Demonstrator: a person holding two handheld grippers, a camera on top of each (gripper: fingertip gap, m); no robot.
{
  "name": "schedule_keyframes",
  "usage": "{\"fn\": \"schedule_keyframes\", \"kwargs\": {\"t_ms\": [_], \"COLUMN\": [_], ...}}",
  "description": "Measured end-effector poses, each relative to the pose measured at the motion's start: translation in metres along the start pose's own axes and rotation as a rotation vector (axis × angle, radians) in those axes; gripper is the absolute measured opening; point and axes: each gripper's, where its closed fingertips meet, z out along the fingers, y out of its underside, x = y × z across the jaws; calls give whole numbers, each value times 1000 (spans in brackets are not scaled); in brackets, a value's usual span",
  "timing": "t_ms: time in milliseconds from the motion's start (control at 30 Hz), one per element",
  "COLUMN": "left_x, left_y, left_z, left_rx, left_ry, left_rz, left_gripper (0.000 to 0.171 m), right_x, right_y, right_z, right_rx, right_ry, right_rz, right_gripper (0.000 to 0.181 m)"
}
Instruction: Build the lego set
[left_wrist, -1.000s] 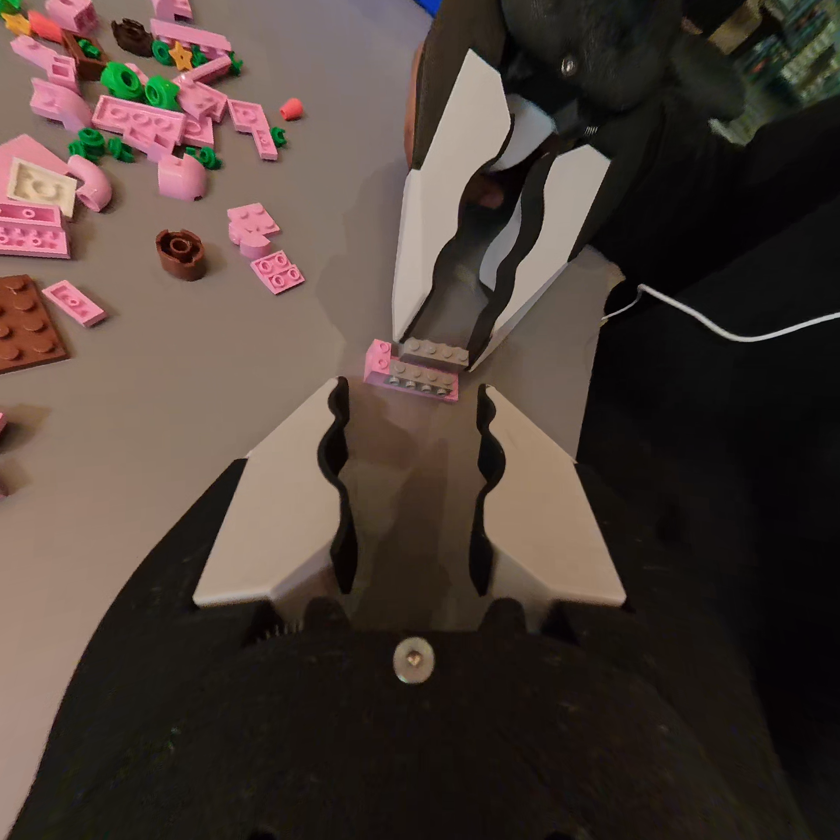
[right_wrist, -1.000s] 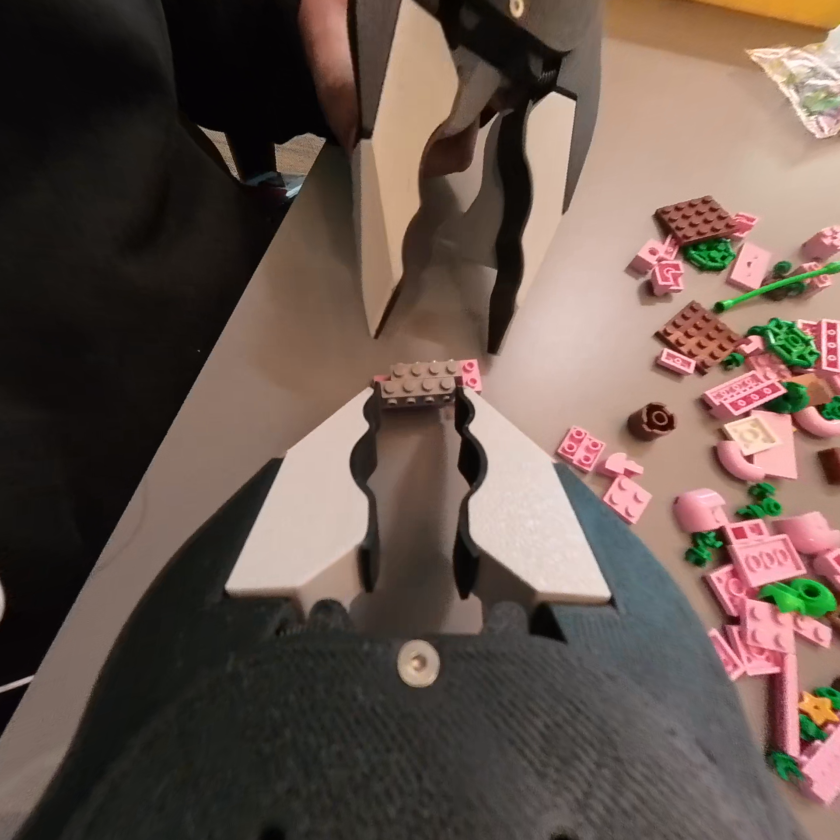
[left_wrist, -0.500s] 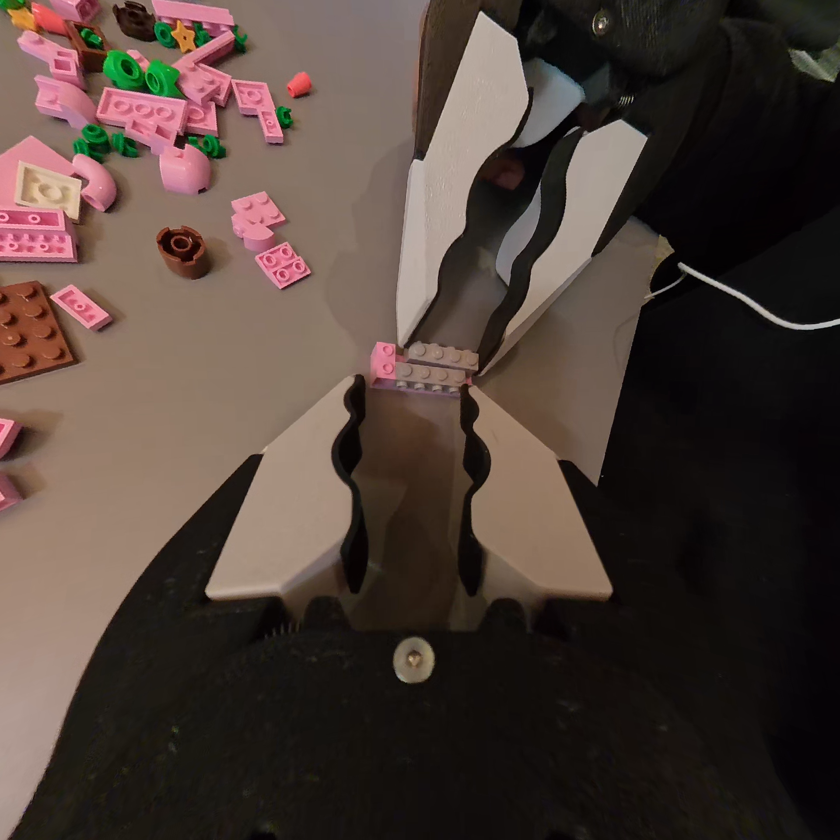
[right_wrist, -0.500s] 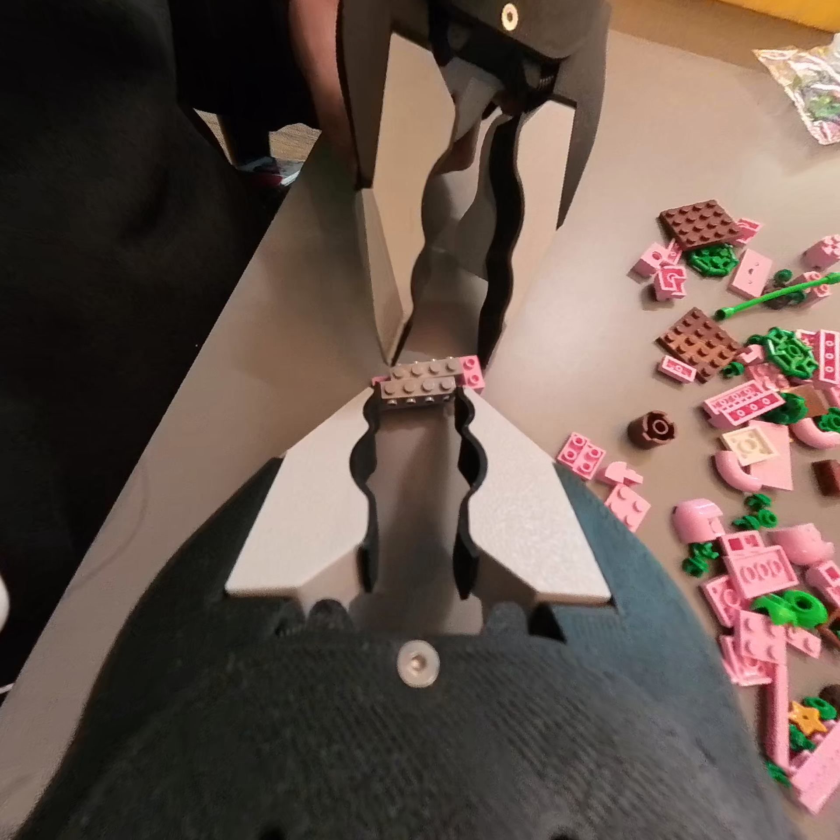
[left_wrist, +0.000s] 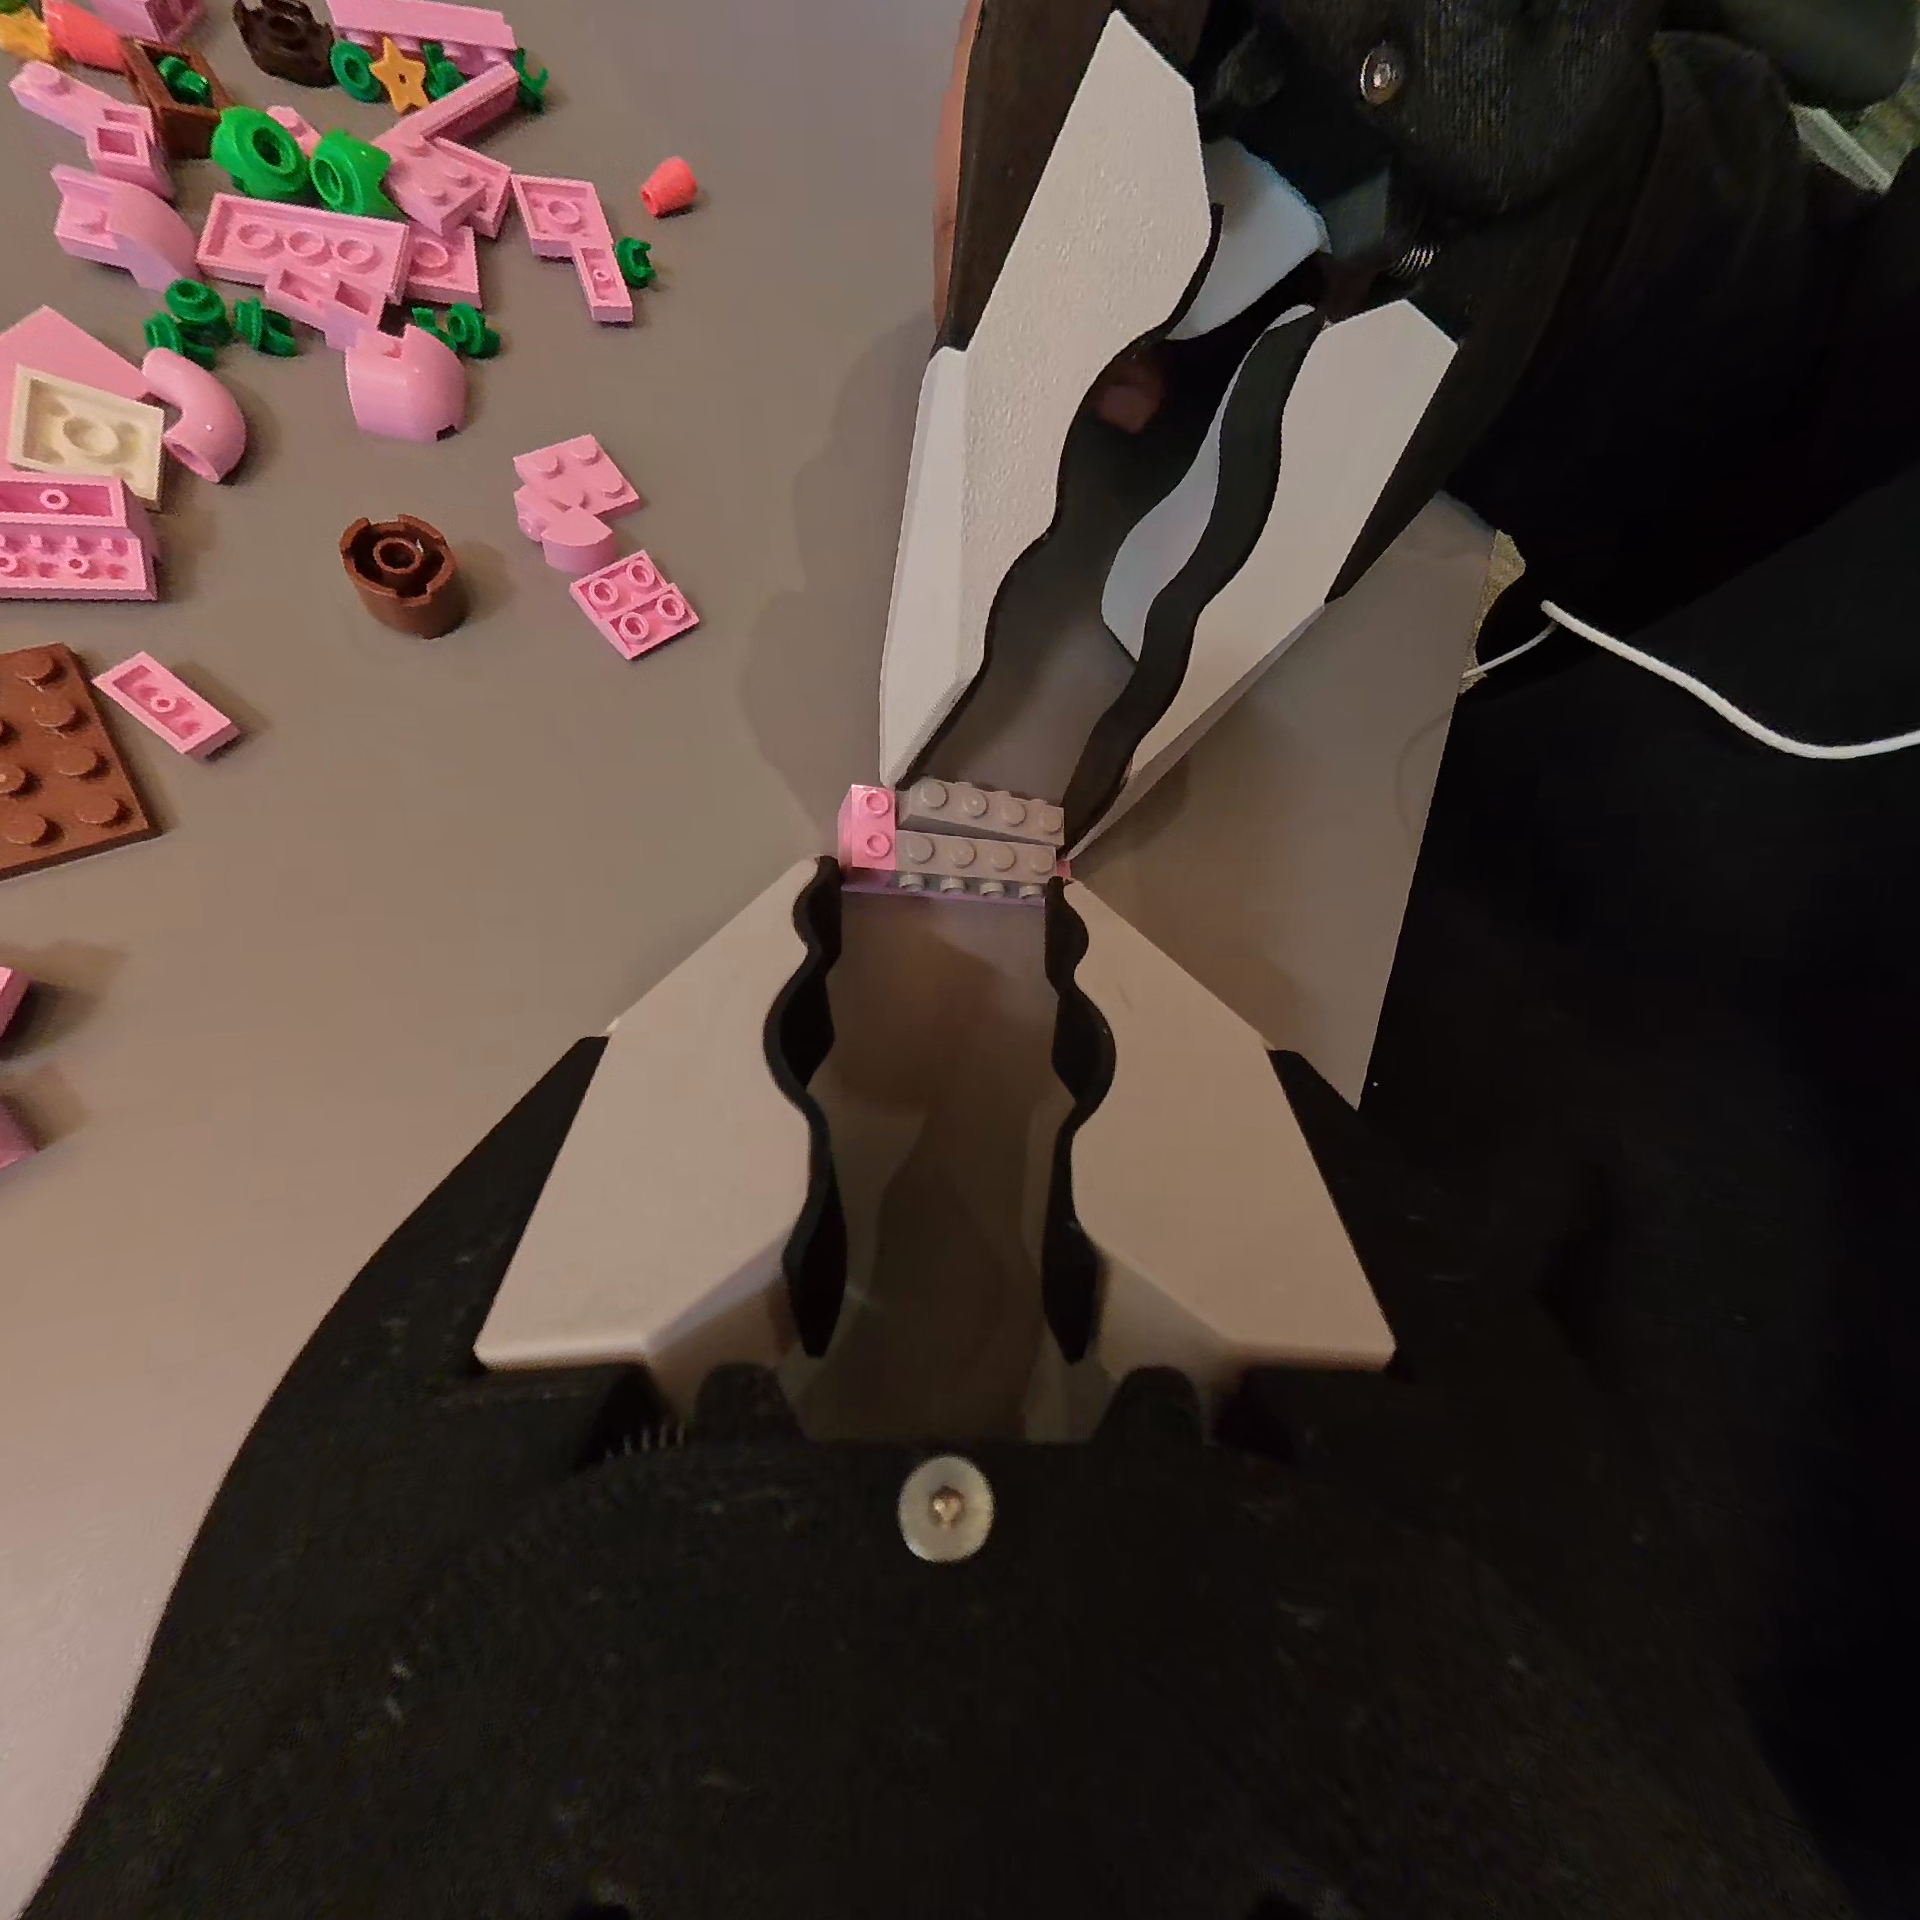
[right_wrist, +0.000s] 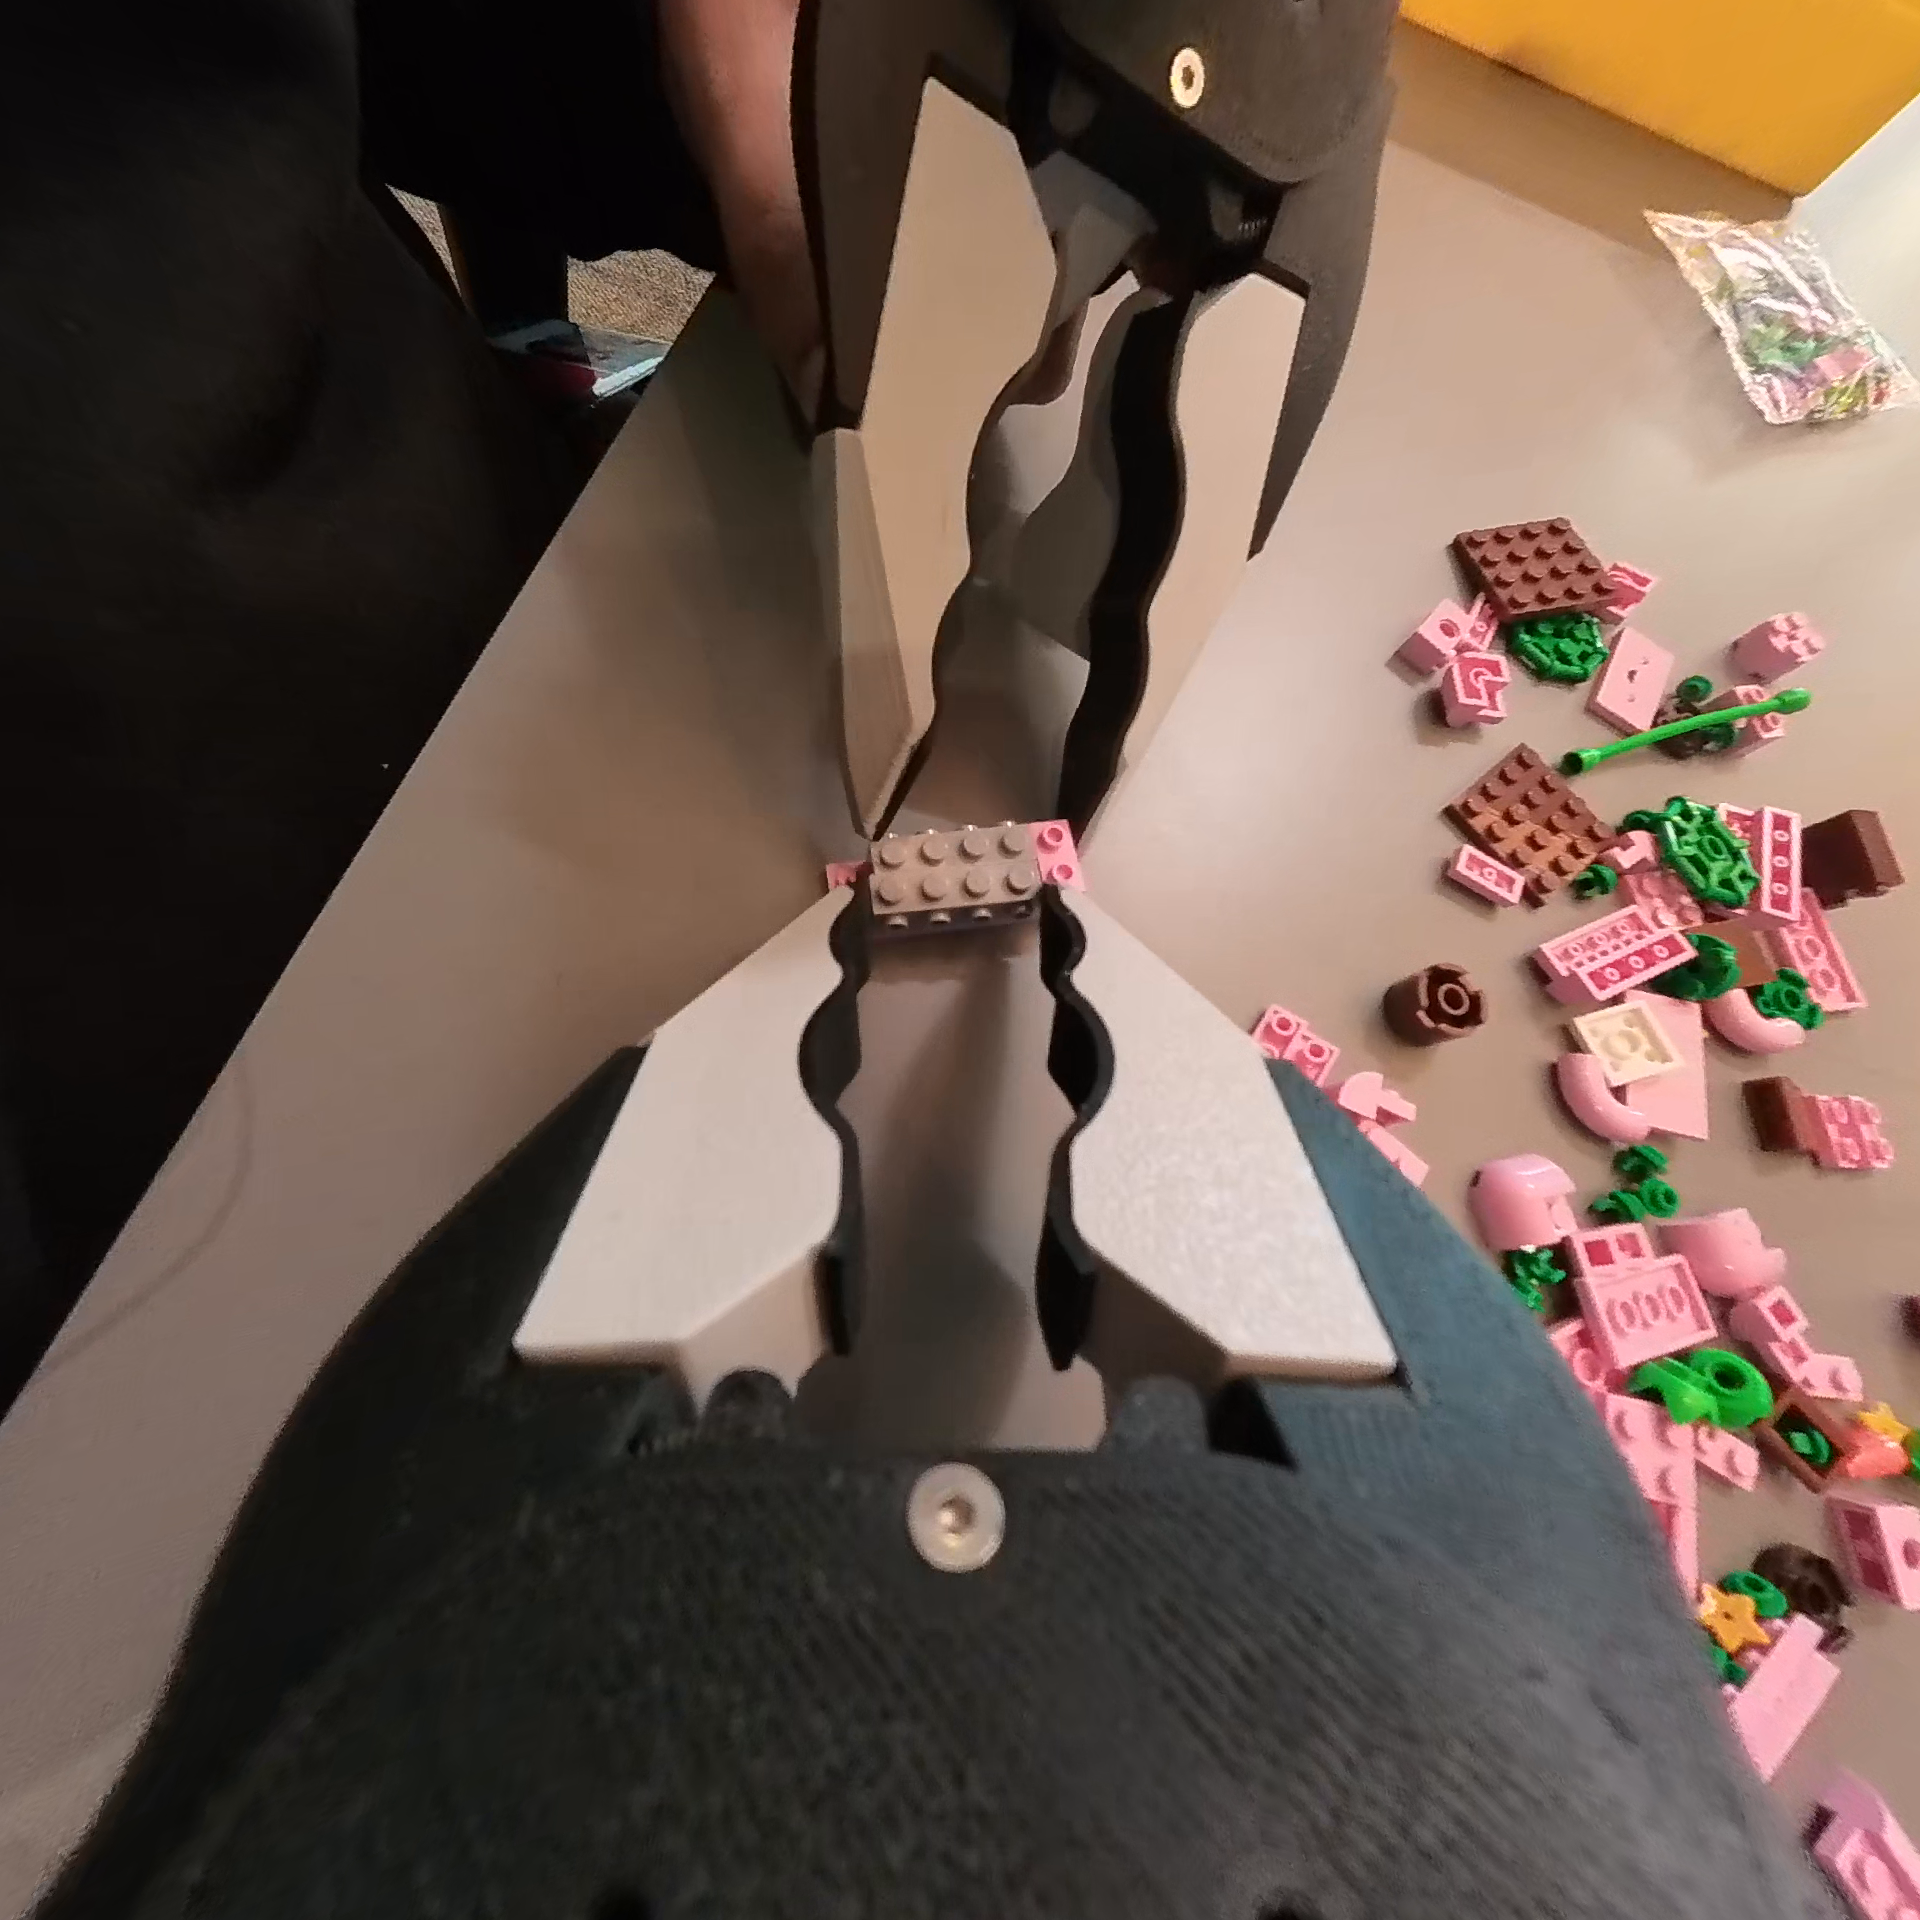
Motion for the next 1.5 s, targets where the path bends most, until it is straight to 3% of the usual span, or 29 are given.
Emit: {"fn": "schedule_keyframes", "kwargs": {"t_ms": [567, 767, 967, 1067, 1167, 1200, 1300, 1400, 1500], "left_x": [-1, -1, -1, 0, 0, 0, 0, -6, -5], "left_y": [0, 0, 0, 0, -2, -4, -22, -46, -58], "left_z": [0, 0, 0, 0, -2, -4, -16, -38, -49], "left_rx": [-3, -2, -1, 1, 20, 37, 178, 401, 520], "left_ry": [-10, 0, 3, 13, 27, 33, 54, 45, 140], "left_rz": [2, -4, -5, -11, -23, -30, -56, -120, -243], "left_gripper": [35, 35, 35, 35, 37, 38, 39, 27, 22], "right_x": [3, 18, 5, -3, -8, -6, 7, 47, 72], "right_y": [1, 11, 26, 25, 22, 22, 14, -9, -30], "right_z": [-1, -18, -20, -17, -16, -16, -20, -38, -55], "right_rx": [-3, -1, -47, -59, -53, -51, -12, 90, 120], "right_ry": [30, 50, -59, -91, -117, -110, -48, 226, 528], "right_rz": [-30, 92, 175, 162, 149, 154, 164, 95, -72], "right_gripper": [40, 53, 55, 49, 9, 8, 8, 8, 7]}}
